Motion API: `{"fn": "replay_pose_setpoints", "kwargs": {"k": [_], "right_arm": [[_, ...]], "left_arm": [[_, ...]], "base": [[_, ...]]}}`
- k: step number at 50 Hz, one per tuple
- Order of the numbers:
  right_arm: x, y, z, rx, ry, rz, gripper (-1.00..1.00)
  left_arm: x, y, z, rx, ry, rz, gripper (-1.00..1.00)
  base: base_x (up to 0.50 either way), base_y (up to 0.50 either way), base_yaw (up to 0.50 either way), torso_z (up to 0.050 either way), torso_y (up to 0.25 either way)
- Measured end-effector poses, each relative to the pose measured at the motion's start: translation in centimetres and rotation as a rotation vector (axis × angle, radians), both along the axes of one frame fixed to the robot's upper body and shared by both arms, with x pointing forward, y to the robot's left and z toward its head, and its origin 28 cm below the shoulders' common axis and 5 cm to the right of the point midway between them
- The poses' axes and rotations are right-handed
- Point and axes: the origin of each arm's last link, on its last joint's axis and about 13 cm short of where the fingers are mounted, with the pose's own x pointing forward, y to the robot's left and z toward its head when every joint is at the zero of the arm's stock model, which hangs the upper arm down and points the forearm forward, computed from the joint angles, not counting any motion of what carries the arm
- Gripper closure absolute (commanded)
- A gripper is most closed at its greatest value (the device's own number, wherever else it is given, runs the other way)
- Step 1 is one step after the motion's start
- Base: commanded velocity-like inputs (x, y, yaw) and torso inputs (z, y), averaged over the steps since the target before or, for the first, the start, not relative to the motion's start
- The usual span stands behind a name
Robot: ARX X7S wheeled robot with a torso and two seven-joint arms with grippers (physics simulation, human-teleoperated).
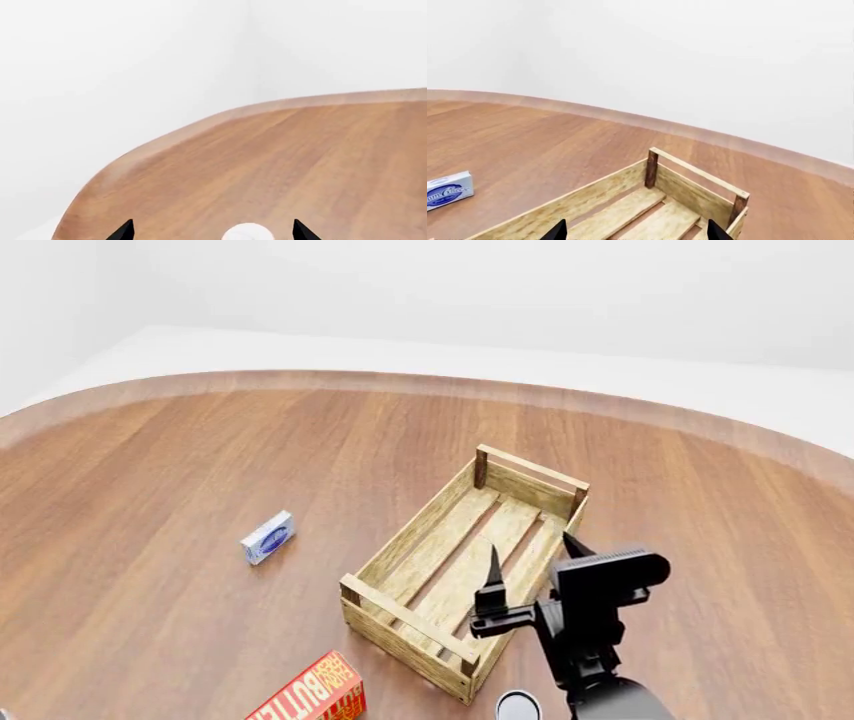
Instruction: Pick up the ketchup, and put it in the wooden tray.
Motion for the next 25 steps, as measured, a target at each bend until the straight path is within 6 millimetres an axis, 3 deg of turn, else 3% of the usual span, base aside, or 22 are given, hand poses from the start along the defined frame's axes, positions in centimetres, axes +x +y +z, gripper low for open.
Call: {"fn": "replay_pose_setpoints", "kwargs": {"k": [25], "right_arm": [[-0.04,-0.24,-0.27,0.007,0.006,-0.013,-1.00]], "left_arm": [[0.59,-0.43,-0.64,0.001,0.024,-0.028,-1.00]], "base": [[0.00,0.00,0.00,0.000,0.000]]}}
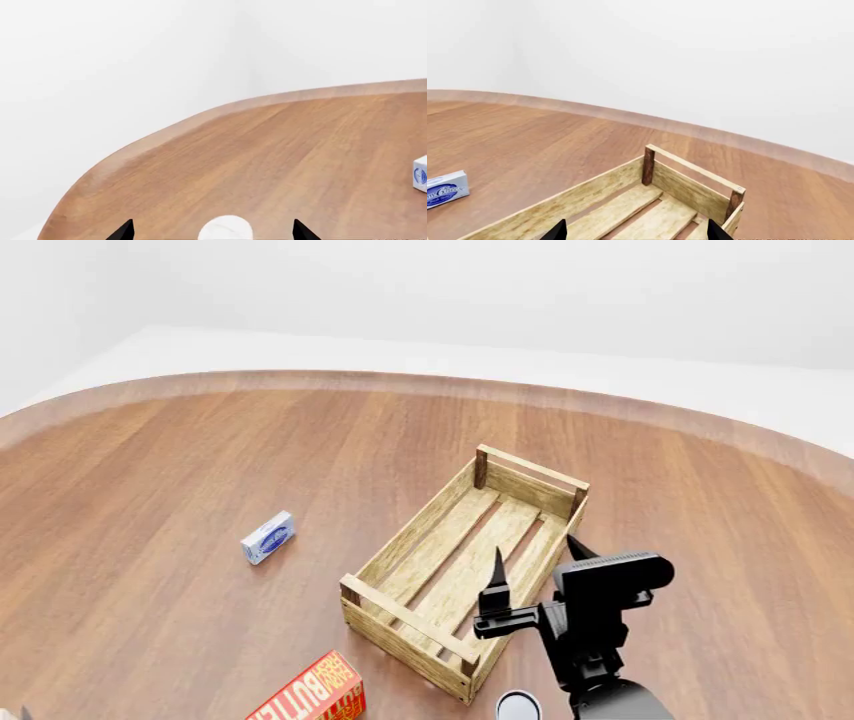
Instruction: Pick up the ketchup, and put it in the wooden tray.
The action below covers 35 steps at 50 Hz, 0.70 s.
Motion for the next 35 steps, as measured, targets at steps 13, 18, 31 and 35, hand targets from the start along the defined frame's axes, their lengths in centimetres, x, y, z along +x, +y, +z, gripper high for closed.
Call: {"fn": "replay_pose_setpoints", "kwargs": {"k": [13,18,31,35], "right_arm": [[0.0,-0.1,-0.4,0.004,0.006,-0.005,-1.00],[0.0,-0.2,-0.5,0.006,0.010,-0.007,-1.00],[-0.1,-0.3,-0.9,0.008,0.018,-0.011,-1.00],[-0.1,-0.3,-1.0,0.009,0.020,-0.012,-1.00]], "left_arm": [[0.2,0.0,-0.4,0.001,0.009,0.008,-1.00],[0.4,0.0,-0.6,0.003,0.015,0.011,-1.00],[0.8,0.0,-1.2,0.002,0.035,0.018,-1.00],[1.0,0.1,-1.4,0.001,0.043,0.021,-1.00]], "base": [[0.00,0.00,0.00,0.000,0.000],[0.00,0.00,0.00,0.000,0.000],[0.00,0.00,0.00,0.000,0.000],[0.00,0.00,0.00,0.000,0.000]]}}
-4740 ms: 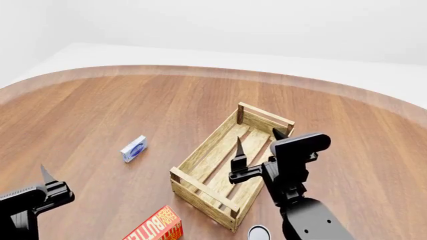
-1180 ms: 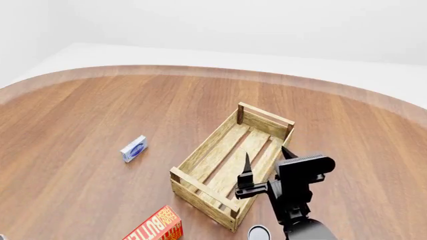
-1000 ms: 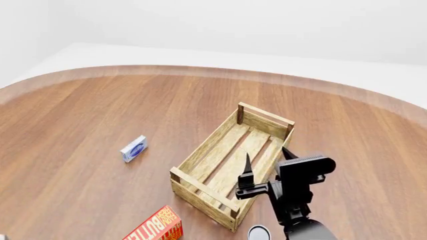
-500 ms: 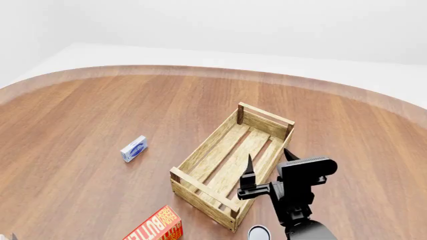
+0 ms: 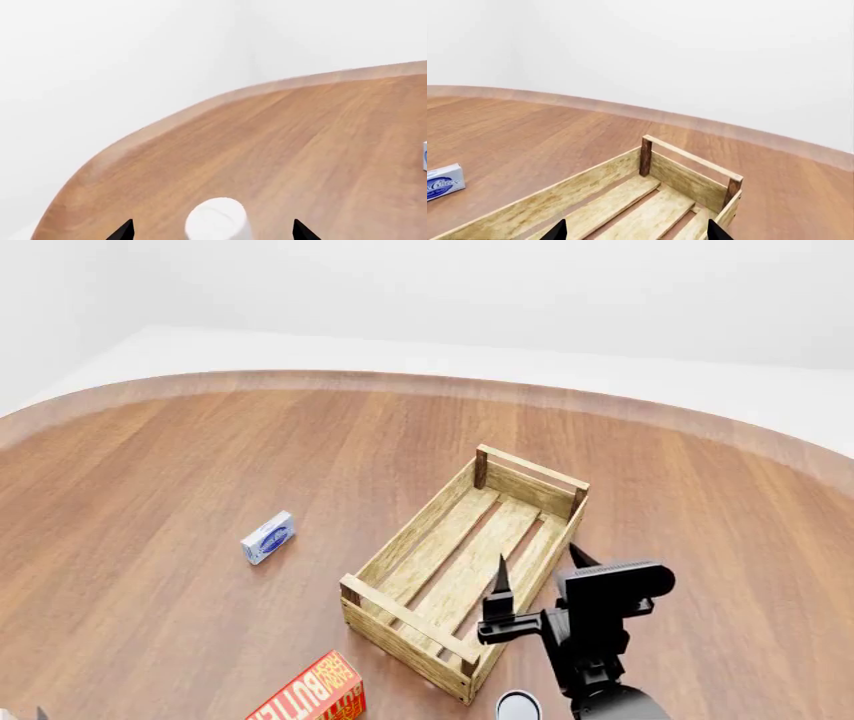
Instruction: Pick up the ketchup, and put it in the wooden tray.
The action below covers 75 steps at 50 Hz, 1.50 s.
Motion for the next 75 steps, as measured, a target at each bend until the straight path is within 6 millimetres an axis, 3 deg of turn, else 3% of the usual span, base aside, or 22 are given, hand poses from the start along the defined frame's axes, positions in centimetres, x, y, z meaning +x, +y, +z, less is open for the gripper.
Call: {"fn": "replay_pose_setpoints", "kwargs": {"k": [49,50,75], "right_arm": [[0.4,-0.1,0.0,-0.007,0.012,-0.024,-1.00],[0.4,-0.1,-0.1,-0.007,0.012,-0.025,-1.00],[0.0,-0.4,0.0,0.003,0.009,-0.053,-1.00]], "left_arm": [[3.0,0.5,-2.9,-0.042,0.082,0.066,-1.00],[3.1,0.5,-3.0,-0.046,0.085,0.070,1.00],[6.4,1.0,-2.7,-0.101,0.048,0.121,1.00]], "base": [[0.00,0.00,0.00,0.000,0.000],[0.00,0.00,0.00,0.000,0.000],[0.00,0.00,0.00,0.000,0.000]]}}
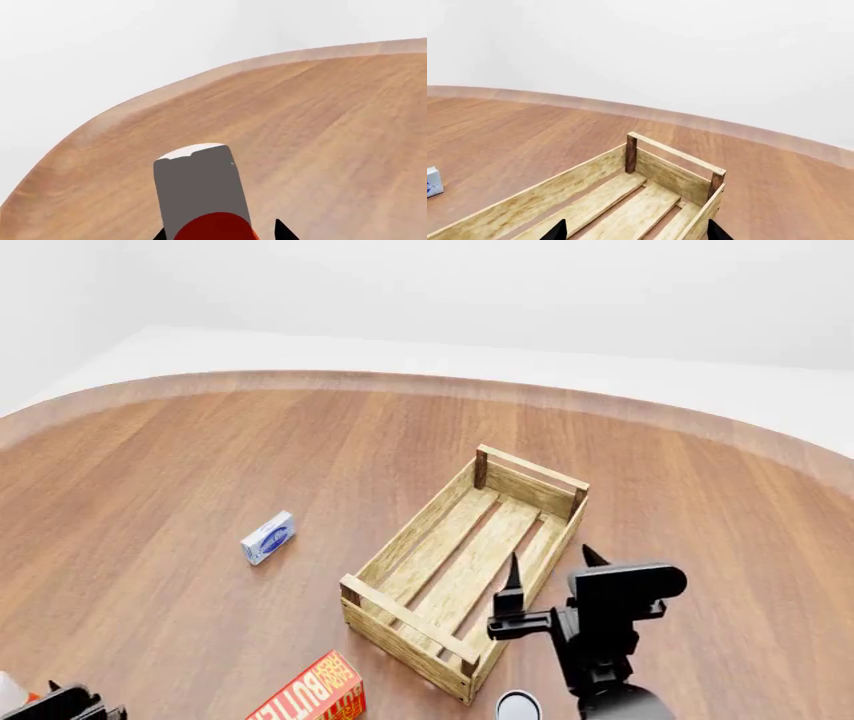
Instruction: Pick up the ketchup, and put it in the wooden tray.
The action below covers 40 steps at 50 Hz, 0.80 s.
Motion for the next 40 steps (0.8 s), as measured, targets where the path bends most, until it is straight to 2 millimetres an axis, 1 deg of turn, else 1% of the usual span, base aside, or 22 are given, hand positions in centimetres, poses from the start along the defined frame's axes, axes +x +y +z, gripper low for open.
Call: {"fn": "replay_pose_setpoints", "kwargs": {"k": [4,9,15,20,29,40], "right_arm": [[-0.1,-0.1,0.2,0.003,-0.006,-0.005,-1.00],[-0.1,-0.3,0.6,0.009,-0.020,-0.012,-1.00],[-0.2,-0.6,1.4,0.016,-0.044,-0.022,-1.00],[-0.2,-1.1,2.2,0.018,-0.065,-0.031,-1.00],[-0.3,-2.0,3.5,0.019,-0.091,-0.050,-1.00],[-1.1,-3.0,4.8,0.016,-0.104,-0.072,-1.00]], "left_arm": [[0.5,-0.2,0.8,-0.002,-0.027,-0.015,1.00],[1.6,-0.7,2.4,0.002,-0.071,-0.052,1.00],[3.5,-1.6,4.8,0.015,-0.124,-0.119,1.00],[5.4,-2.7,6.9,0.033,-0.163,-0.201,1.00],[9.0,-5.8,10.7,0.057,-0.222,-0.388,1.00],[13.4,-10.8,14.4,0.070,-0.263,-0.614,1.00]], "base": [[0.00,0.00,0.00,0.000,0.000],[0.00,0.00,0.00,0.000,0.000],[0.00,0.00,0.00,0.000,0.000],[0.00,0.00,0.00,0.000,0.000],[0.00,0.00,0.00,0.000,0.000],[0.00,0.00,0.00,0.000,0.000]]}}
